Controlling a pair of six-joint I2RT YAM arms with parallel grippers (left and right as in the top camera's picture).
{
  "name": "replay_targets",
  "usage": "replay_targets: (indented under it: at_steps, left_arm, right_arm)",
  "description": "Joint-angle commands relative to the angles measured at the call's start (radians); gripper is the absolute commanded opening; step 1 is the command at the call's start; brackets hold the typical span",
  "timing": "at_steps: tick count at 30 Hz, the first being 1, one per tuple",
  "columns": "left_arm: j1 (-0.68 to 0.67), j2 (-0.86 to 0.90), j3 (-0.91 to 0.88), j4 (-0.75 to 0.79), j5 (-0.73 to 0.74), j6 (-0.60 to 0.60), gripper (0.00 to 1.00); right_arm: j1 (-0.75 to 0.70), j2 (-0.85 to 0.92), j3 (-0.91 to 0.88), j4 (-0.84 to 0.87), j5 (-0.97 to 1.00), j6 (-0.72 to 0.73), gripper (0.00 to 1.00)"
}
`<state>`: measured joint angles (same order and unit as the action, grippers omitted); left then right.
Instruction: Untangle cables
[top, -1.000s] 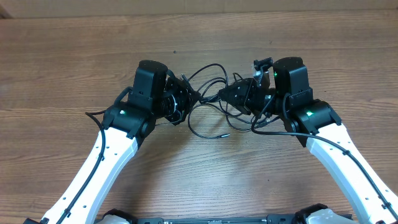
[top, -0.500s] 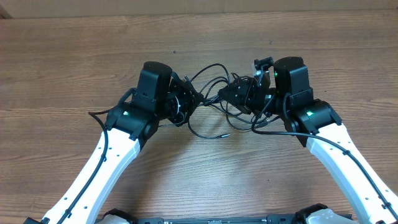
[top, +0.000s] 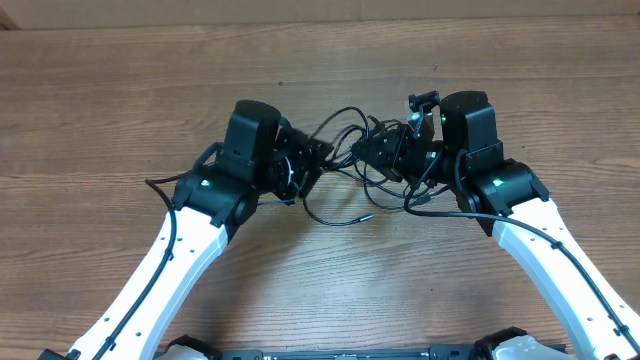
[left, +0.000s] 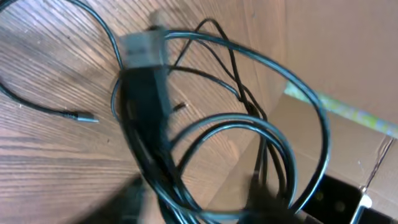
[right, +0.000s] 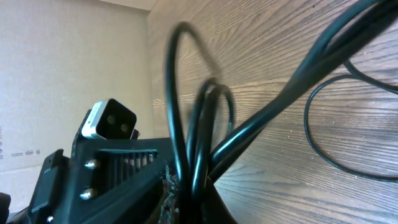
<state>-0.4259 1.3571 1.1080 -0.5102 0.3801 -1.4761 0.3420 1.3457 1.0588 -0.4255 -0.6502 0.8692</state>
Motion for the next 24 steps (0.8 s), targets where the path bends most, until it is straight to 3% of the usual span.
replay_targets:
  at_steps: [1, 2, 5, 14, 24]
  left_arm:
    - [-0.006, 0.003, 0.018, -0.003, -0.043, 0.18, 0.89]
    - [-0.006, 0.003, 0.018, -0.003, -0.049, 0.235, 1.0]
    - [-0.006, 0.003, 0.018, -0.003, -0.047, 0.337, 1.0]
    - [-0.005, 0.002, 0.018, -0.003, -0.048, 0.34, 1.0]
    - [-0.005, 0.002, 0.018, -0.006, -0.047, 0.339, 1.0]
  right_arm:
    - [-0.005, -0.002, 0.021, 0.018, -0.001, -0.004, 0.04]
    - [-0.011, -0.002, 0.021, 0.018, -0.001, 0.0, 0.04]
    - [-0.032, -0.002, 0.021, 0.018, -0.002, 0.039, 0.04]
    - [-0.082, -0.002, 0.021, -0.008, -0.001, 0.137, 0.04]
    - [-0.159, -0.002, 0.021, -0.008, -0.001, 0.392, 0.04]
